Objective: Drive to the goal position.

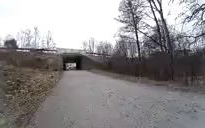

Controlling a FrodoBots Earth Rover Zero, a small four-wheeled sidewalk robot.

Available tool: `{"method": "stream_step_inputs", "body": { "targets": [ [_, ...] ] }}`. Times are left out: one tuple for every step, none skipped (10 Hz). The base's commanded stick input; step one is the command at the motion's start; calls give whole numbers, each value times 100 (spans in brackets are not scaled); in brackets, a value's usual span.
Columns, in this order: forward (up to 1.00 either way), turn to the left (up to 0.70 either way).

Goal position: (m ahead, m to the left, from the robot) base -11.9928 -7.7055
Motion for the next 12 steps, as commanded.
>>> {"method": "stream_step_inputs", "body": {
  "targets": [
    [0,-70],
    [0,-70],
    [0,-70],
    [0,-70],
    [0,-70],
    [0,-70],
    [0,-70],
    [0,-70],
    [0,-70],
    [0,-70],
    [0,-70],
    [0,-70]
  ]
}}
